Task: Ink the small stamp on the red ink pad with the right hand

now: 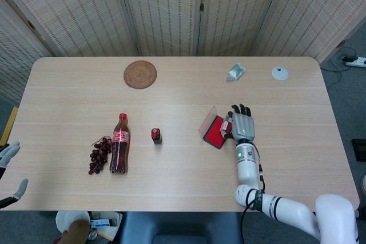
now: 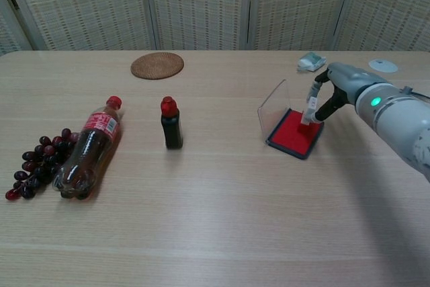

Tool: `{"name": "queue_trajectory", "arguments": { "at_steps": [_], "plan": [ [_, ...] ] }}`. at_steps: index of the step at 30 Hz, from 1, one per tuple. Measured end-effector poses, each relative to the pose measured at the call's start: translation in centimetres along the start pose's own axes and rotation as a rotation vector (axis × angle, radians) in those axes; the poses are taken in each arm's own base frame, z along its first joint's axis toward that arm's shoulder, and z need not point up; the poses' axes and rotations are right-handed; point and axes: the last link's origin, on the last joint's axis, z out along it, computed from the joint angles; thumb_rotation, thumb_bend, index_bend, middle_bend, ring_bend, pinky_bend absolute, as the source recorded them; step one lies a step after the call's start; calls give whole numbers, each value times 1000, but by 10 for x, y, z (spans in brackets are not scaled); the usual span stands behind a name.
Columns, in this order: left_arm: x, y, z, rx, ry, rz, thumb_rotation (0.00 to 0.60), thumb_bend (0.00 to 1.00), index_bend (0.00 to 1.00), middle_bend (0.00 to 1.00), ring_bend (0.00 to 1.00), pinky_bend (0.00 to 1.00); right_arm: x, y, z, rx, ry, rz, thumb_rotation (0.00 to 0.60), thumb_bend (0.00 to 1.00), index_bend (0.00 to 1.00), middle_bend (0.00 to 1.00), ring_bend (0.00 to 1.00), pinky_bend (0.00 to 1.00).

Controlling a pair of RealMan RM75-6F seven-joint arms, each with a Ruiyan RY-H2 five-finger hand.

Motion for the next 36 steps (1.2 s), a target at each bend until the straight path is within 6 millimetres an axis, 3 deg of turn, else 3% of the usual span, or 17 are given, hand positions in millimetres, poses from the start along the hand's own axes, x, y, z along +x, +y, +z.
{"name": "queue_trajectory", "arguments": {
  "at_steps": [8,13,18,24,36],
  "plan": [
    [-4,0,3,9,-10,20,600,427,0,0,0,0,20,3,-14,24,33,34,600,261,736,141,0,0],
    [-6,-1,5,21,-13,37,600,427,0,0,0,0,26,27,-26,-2,35,37,600,262,736,141,0,0],
    [-9,-1,7,38,-13,54,600,427,0,0,0,0,25,55,-37,-30,22,28,600,262,736,141,0,0],
    [-12,0,9,48,-20,71,600,427,0,0,0,0,22,75,-43,-42,7,44,600,262,736,141,0,0],
    [-12,1,8,44,-21,67,600,428,0,0,0,0,5,85,-35,-55,-19,35,600,261,736,141,0,0]
  ]
}}
